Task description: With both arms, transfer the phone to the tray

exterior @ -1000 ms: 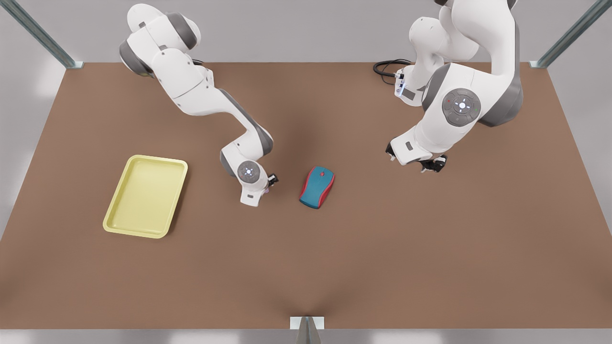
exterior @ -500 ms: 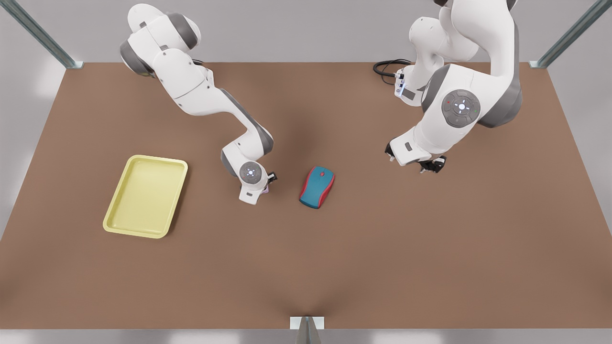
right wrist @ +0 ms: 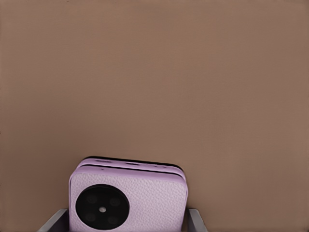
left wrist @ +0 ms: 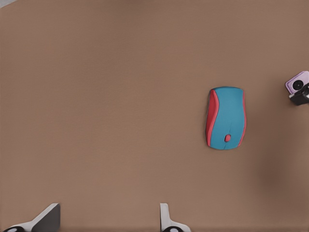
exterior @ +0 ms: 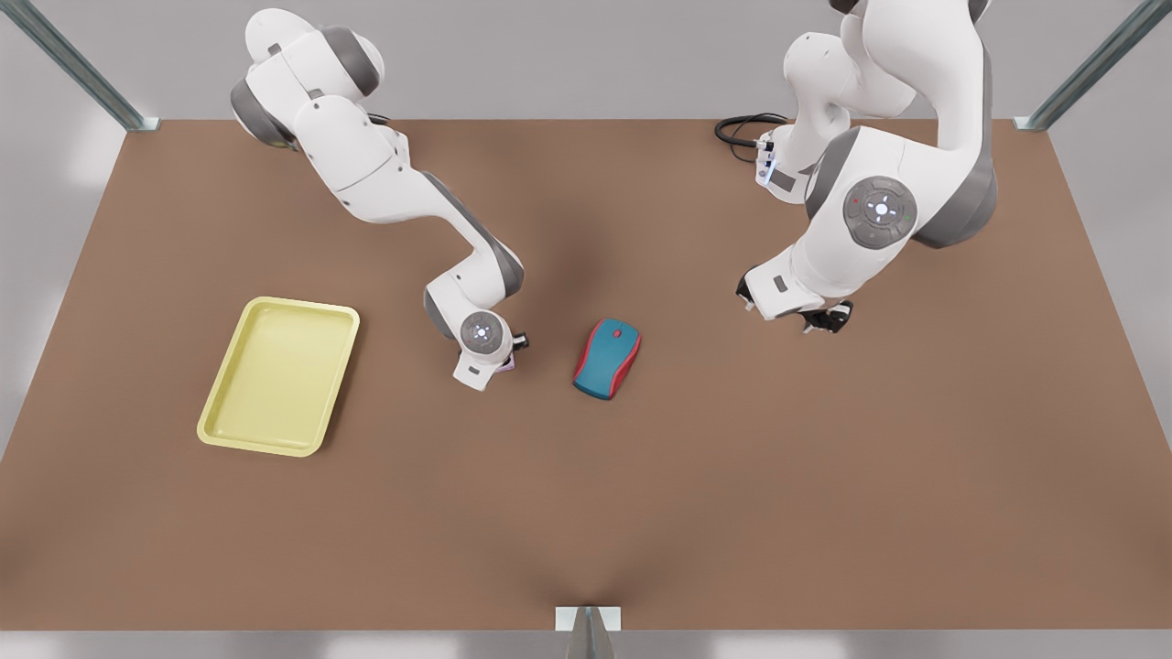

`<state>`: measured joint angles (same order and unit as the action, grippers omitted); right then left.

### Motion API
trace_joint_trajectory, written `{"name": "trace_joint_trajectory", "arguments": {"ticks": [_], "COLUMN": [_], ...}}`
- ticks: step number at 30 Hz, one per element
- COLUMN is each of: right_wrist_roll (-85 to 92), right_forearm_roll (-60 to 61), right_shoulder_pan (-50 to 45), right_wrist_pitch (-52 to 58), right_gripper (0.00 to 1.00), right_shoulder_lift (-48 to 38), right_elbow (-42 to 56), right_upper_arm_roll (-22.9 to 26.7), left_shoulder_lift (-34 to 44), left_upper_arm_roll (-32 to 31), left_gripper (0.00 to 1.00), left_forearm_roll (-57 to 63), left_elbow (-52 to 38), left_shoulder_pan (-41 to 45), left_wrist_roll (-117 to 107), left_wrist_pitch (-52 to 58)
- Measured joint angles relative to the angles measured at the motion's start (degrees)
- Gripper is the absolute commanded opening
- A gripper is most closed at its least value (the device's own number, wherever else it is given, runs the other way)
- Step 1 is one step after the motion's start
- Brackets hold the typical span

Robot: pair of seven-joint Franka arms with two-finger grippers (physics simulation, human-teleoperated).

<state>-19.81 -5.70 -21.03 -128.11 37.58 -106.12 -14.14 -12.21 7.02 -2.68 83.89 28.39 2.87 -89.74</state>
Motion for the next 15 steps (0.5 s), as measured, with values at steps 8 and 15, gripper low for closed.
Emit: {"name": "trace_joint_trajectory", "arguments": {"ticks": [8,15], "right_wrist_roll": [-1.7,-2.1], "right_forearm_roll": [0.2,0.3], "right_shoulder_pan": [0.0,0.5], "right_wrist_pitch": [-1.2,-0.6], "right_gripper": [0.74,0.74], "right_shoulder_lift": [0.4,-0.9], "right_elbow": [-0.3,1.7], "right_upper_arm_roll": [0.0,0.1], "left_shoulder_lift": [-0.1,-0.1], "left_upper_arm_roll": [0.0,0.0], "left_gripper": [1.0,1.0], "left_forearm_roll": [0.0,0.0], "left_elbow": [0.0,0.0], "left_shoulder_pan": [0.0,0.0], "left_wrist_roll": [0.0,0.1], "left_wrist_pitch": [0.0,0.0]}}
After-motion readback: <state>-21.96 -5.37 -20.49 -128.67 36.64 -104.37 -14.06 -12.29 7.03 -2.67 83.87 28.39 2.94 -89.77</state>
